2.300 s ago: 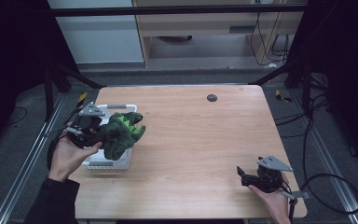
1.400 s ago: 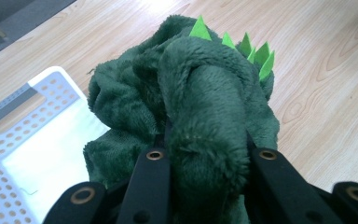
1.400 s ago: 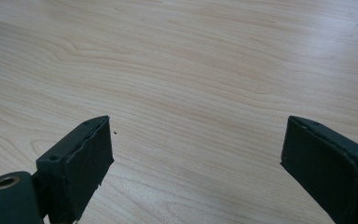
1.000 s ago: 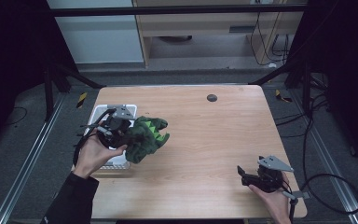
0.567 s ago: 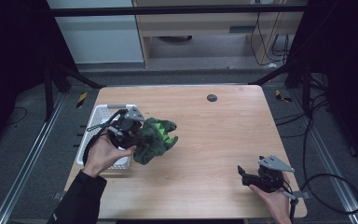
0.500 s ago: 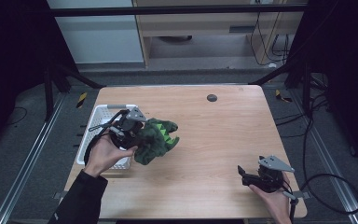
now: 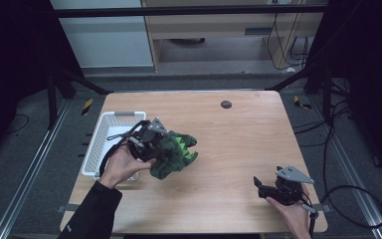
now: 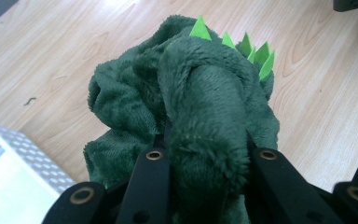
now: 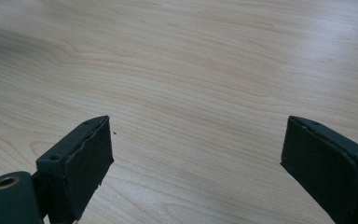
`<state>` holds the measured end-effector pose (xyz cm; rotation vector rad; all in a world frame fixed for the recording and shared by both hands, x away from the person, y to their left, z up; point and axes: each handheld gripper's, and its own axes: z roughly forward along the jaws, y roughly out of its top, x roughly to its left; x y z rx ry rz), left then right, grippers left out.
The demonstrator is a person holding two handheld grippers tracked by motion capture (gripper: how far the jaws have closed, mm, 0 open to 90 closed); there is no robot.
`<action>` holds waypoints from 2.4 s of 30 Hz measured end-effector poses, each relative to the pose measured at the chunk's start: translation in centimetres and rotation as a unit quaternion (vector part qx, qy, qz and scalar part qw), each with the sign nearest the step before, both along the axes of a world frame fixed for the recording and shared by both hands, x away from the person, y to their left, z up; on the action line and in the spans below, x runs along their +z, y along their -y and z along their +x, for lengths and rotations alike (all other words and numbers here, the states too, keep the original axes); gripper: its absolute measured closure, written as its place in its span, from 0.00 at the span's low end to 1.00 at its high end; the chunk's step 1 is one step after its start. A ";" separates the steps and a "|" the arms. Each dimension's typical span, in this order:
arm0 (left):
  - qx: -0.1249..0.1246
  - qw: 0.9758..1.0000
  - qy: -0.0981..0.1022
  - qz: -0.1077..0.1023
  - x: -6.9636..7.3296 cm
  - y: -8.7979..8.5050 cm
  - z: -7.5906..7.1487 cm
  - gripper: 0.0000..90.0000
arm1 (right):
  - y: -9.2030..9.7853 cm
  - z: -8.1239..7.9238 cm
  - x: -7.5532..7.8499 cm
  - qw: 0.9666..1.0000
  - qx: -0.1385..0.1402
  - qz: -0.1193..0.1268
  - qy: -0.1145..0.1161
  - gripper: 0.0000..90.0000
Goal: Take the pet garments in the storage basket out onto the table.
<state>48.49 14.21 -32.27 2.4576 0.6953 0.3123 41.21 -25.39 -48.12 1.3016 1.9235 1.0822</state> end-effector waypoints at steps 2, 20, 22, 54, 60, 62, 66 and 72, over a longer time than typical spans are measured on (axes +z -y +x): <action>-0.005 1.000 -0.003 0.003 -0.2 0.4 0.0 0.84 | 0.0 0.0 0.0 1.000 0.000 0.000 0.001 0.10; -0.042 0.998 -0.037 0.020 -4.1 3.6 0.0 0.84 | 0.0 0.0 0.0 1.000 0.000 0.001 0.000 0.10; -0.047 0.998 -0.040 0.024 -4.5 3.9 0.0 0.84 | 0.0 0.0 0.0 1.000 0.000 0.001 0.000 0.10; -0.090 0.992 -0.067 0.052 -9.3 7.1 -0.5 0.72 | -0.1 0.0 0.0 1.000 0.002 0.001 0.000 0.10; -0.092 0.992 -0.065 0.050 -9.4 7.0 -0.6 0.63 | -0.1 0.0 0.0 1.000 0.001 0.002 -0.001 0.09; -0.092 0.993 -0.061 0.044 -9.4 7.0 -0.6 0.62 | -0.1 0.0 0.0 1.000 0.001 0.002 -0.001 0.09; -0.087 0.994 -0.053 0.036 -9.2 6.8 -0.8 0.53 | -0.1 0.0 0.0 1.000 0.001 0.001 0.000 0.09; -0.081 0.996 -0.045 0.012 -8.8 6.0 -1.1 0.42 | 0.0 -0.1 0.0 1.000 -0.001 0.001 0.000 0.09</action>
